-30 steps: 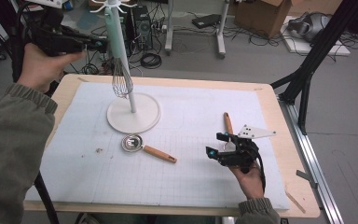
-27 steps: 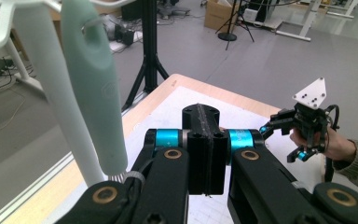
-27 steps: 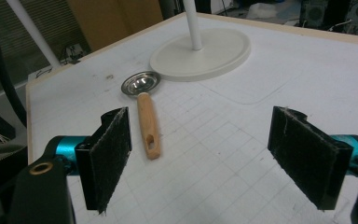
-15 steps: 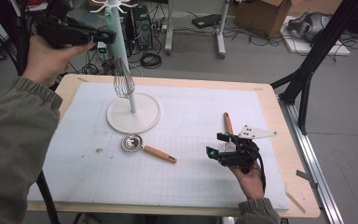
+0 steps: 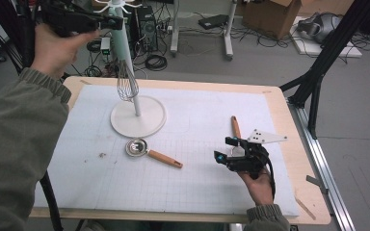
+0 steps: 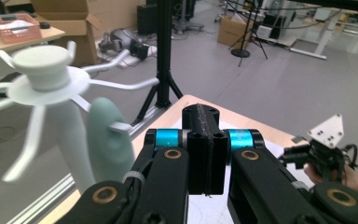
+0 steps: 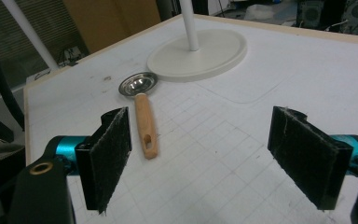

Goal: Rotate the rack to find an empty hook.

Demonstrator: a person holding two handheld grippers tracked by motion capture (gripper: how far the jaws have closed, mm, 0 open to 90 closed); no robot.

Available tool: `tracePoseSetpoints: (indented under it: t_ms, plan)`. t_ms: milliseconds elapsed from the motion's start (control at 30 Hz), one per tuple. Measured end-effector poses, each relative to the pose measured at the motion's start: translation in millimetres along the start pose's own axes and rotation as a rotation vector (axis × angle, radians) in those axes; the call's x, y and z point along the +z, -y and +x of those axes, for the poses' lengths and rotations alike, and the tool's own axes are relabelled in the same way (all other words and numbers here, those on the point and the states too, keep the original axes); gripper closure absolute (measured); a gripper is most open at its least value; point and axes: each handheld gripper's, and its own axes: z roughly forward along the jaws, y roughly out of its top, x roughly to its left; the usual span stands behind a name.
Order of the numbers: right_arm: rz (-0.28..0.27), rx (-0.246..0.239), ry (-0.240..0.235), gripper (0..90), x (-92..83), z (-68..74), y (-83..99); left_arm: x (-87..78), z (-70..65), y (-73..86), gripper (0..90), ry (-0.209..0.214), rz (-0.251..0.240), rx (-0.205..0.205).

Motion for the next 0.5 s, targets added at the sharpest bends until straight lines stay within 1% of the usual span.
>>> tracePoseSetpoints:
  t_ms: [67, 100, 200, 233, 267, 300, 367, 500]
  plan:
    - [0.001, 0.001, 0.003, 20.5, -0.4, -0.5, 0.7, 1.1, 1.8, 0.2, 89.6, -0.009, -0.004, -0.008]
    - [0.0, 0.003, -0.001, 20.5, -0.1, -1.1, 1.0, 1.9, 3.0, 0.6, 89.6, -0.006, -0.003, -0.013]
    - [0.001, 0.001, -0.008, 20.5, -0.1, -1.6, 1.0, 2.1, 4.0, 1.0, 89.6, -0.02, 0.002, -0.008]
    - [-0.003, -0.003, -0.005, 20.5, 0.2, -2.2, 1.0, 1.6, 4.0, 1.0, 89.5, -0.022, -0.006, -0.011]
    - [0.0, 0.007, -0.008, 20.5, 0.0, -1.7, 1.2, 0.8, 4.1, 0.8, 89.6, -0.026, -0.011, -0.011]
    - [-0.002, 0.002, -0.006, 20.5, 0.0, -2.3, 1.3, -0.3, 4.5, 0.7, 89.6, -0.032, -0.015, -0.01]
    - [-0.002, 0.007, -0.006, 20.5, -1.0, -2.3, 1.9, -1.8, 5.0, 0.7, 89.6, -0.037, -0.017, -0.011]
    - [-0.005, 0.002, -0.006, 20.5, -2.2, -3.2, 2.6, -5.9, 7.5, 1.0, 89.6, -0.062, -0.017, -0.016]
